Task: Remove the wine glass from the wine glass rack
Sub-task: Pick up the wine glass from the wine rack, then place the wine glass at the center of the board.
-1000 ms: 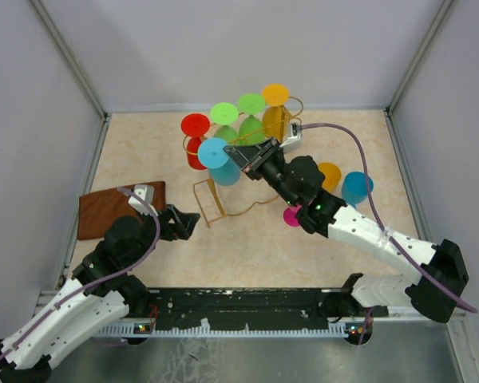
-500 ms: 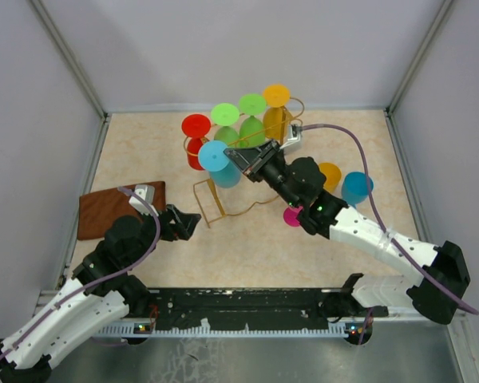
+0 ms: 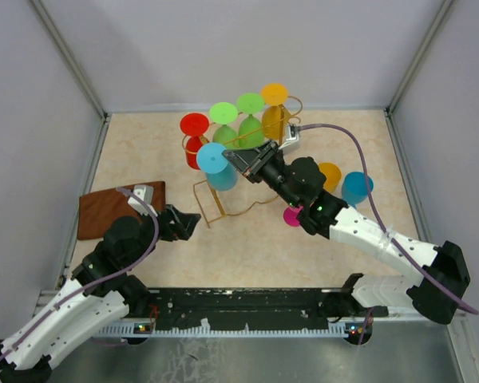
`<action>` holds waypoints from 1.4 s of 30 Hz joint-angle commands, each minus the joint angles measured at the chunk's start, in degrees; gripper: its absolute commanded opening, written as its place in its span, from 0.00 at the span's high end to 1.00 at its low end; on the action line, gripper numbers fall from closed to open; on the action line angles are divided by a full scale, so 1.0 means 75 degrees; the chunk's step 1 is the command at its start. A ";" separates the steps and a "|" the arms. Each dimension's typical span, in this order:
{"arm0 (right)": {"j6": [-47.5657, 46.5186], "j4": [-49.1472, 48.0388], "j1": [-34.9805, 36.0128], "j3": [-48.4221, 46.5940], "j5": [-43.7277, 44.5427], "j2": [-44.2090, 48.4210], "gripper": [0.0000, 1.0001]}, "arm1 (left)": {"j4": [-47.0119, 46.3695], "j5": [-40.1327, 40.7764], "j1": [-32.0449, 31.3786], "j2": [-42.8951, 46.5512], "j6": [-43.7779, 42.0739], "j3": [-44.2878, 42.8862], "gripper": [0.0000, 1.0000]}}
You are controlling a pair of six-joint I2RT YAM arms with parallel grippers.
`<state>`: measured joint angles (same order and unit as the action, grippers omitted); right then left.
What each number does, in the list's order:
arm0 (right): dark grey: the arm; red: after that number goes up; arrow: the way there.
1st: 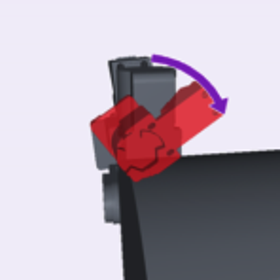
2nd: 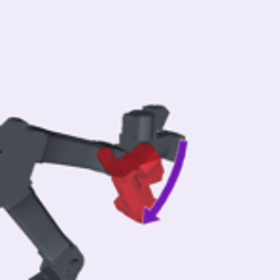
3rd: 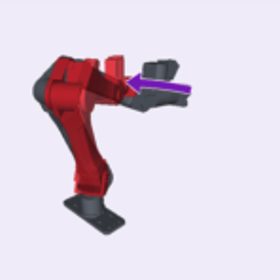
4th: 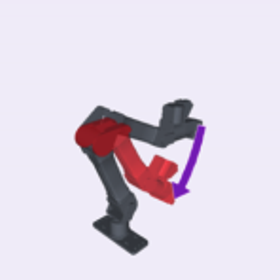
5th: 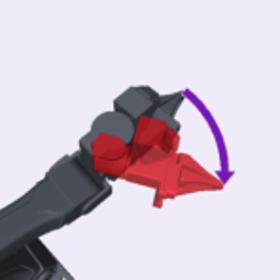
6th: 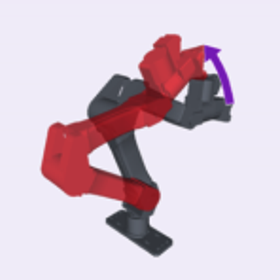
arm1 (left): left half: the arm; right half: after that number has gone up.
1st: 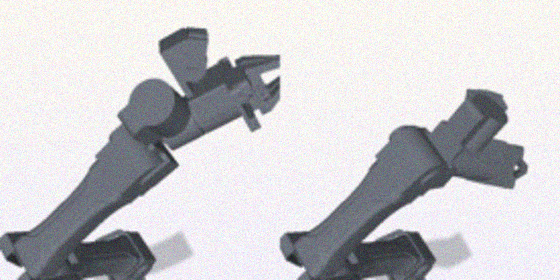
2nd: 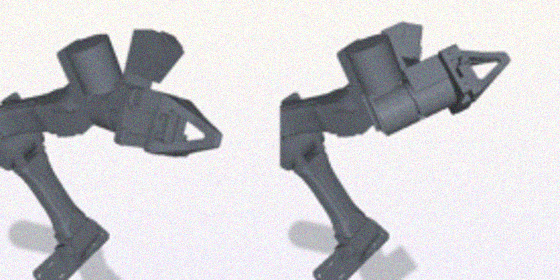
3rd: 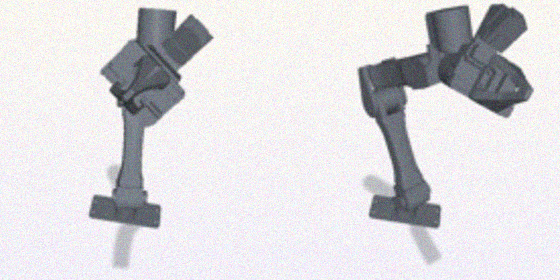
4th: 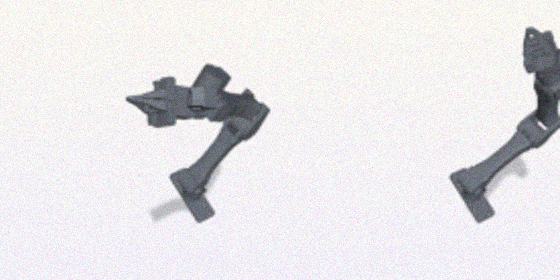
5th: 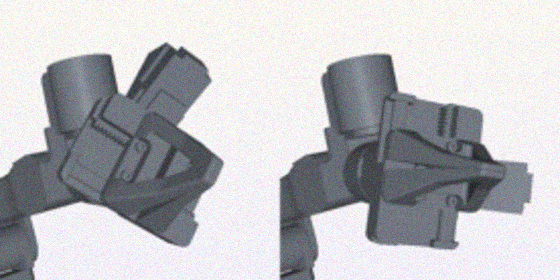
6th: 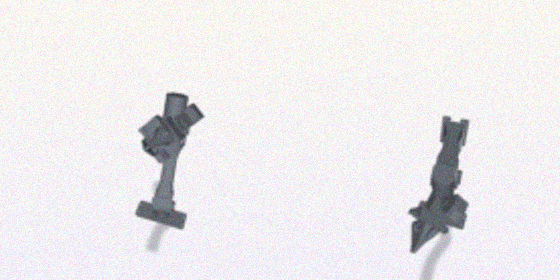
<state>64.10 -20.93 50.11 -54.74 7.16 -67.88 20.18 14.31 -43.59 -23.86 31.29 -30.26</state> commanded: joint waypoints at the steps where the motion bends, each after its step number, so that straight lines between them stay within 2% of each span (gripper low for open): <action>1: -0.0278 -0.0227 0.0035 -0.0179 -0.0002 0.0243 1.00 | 0.0027 -0.0046 0.0047 0.0105 0.0013 -0.0078 0.01; 5: -0.0677 -0.0094 -0.0053 -0.0203 -0.0311 0.0387 1.00 | 0.0091 -0.0033 0.0047 0.0160 0.0004 -0.0124 0.01; 12: -0.1665 -0.0240 -0.0422 -0.0161 -0.2064 0.0698 1.00 | 0.0019 -0.0018 0.0047 0.0343 0.0112 -0.0152 0.01; 17: -0.2814 0.0863 -0.0678 -0.0382 -0.3005 0.1022 1.00 | -0.0067 -0.0109 0.0053 0.0478 0.0212 -0.0182 0.01; 22: -0.4246 0.2224 -0.0721 -0.0457 -0.3311 0.1477 1.00 | -0.0377 -0.0543 0.0047 0.0650 0.0190 -0.0180 0.01; 28: -0.5277 0.2576 -0.0724 -0.0128 -0.3333 0.2107 1.00 | -0.1815 -0.2100 0.0047 0.0998 -0.0038 0.0252 0.01; 36: -0.5647 0.2109 -0.0725 0.0294 -0.3577 0.2412 1.00 | -0.3723 -0.3798 0.0047 0.0786 0.0318 0.0580 0.01; 42: -0.5675 0.1737 -0.0729 0.0386 -0.4110 0.2274 1.00 | -0.4589 -0.3912 0.0047 0.0338 0.1066 0.0792 0.01</action>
<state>23.27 -2.33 45.19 -51.37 -20.16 -50.48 -6.04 -11.60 -43.48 -19.88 35.20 -26.04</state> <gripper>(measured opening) 0.009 0.990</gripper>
